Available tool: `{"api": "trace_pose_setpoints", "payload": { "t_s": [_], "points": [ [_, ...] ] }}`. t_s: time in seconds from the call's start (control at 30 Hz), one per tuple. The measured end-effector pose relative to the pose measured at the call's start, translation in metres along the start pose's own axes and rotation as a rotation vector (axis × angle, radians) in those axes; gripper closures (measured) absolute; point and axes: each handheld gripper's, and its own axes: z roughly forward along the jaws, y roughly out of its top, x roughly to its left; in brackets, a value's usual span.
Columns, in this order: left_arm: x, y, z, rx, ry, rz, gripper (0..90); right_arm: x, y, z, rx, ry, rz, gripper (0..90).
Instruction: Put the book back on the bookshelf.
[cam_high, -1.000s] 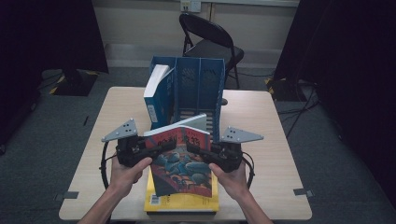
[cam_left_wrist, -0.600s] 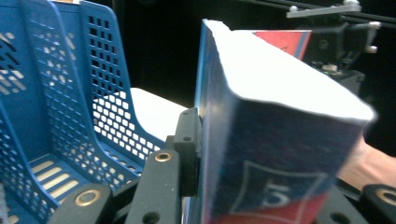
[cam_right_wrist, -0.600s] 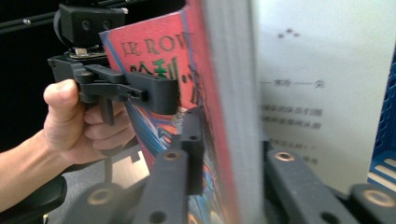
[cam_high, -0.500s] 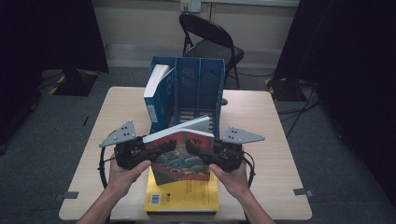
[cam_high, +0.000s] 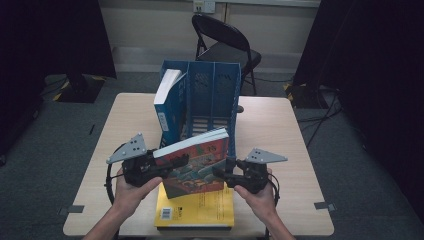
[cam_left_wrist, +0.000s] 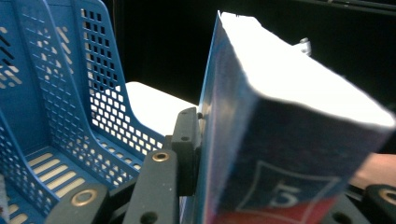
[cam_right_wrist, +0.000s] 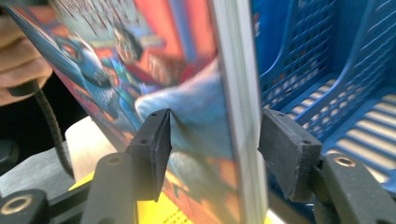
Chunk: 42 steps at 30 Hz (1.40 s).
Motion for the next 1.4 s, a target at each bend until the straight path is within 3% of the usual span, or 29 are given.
{"api": "trace_pose_setpoints", "payload": {
  "t_s": [0.13, 0.23, 0.33, 0.47, 0.53, 0.7, 0.77, 0.87, 0.93, 1.03, 1.17, 1.27, 1.4],
  "points": [
    [0.001, 0.001, 0.001, 0.009, 0.0, -0.022, 68.7, 0.001, 0.0, 0.006, 0.008, -0.019, -0.013, 42.2],
    [0.003, 0.0, 0.003, 0.015, 0.005, -0.014, 68.9, 0.001, 0.002, 0.008, 0.015, -0.024, -0.025, 42.8],
    [0.002, -0.001, 0.005, 0.024, 0.021, 0.025, 70.1, 0.001, 0.004, 0.009, 0.023, -0.025, -0.03, 43.2],
    [0.004, -0.006, 0.006, 0.021, 0.026, 0.03, 70.1, 0.0, 0.004, 0.01, 0.024, -0.021, -0.032, 43.8],
    [0.005, -0.011, 0.01, 0.053, 0.03, 0.022, 69.7, 0.0, 0.004, 0.01, 0.025, -0.019, -0.032, 43.8],
    [0.001, -0.016, 0.012, 0.032, 0.025, 0.024, 68.5, -0.001, 0.004, 0.009, 0.027, -0.011, -0.033, 43.8],
    [-0.002, -0.02, 0.013, 0.017, 0.052, 0.036, 68.8, -0.001, 0.004, 0.009, 0.028, -0.01, -0.036, 43.8],
    [-0.002, -0.022, 0.014, 0.009, 0.053, 0.028, 68.9, -0.001, 0.005, 0.009, 0.029, -0.01, -0.035, 43.5],
    [-0.002, -0.021, 0.015, 0.01, 0.062, -0.002, 69.1, -0.002, 0.005, 0.01, 0.031, -0.013, -0.035, 43.2],
    [-0.001, -0.021, 0.015, 0.01, 0.077, 0.006, 69.7, -0.002, 0.007, 0.014, 0.035, -0.018, -0.041, 42.8],
    [0.003, -0.02, 0.014, 0.008, 0.083, -0.029, 70.7, -0.003, 0.009, 0.018, 0.04, -0.014, -0.043, 41.1],
    [0.0, -0.02, 0.014, 0.012, 0.112, 0.005, 72.5, -0.004, 0.009, 0.017, 0.036, -0.003, -0.036, 41.0],
    [-0.002, -0.019, 0.012, 0.013, 0.124, 0.013, 73.1, -0.006, 0.006, 0.012, 0.032, 0.01, -0.023, 37.3]
  ]
}}
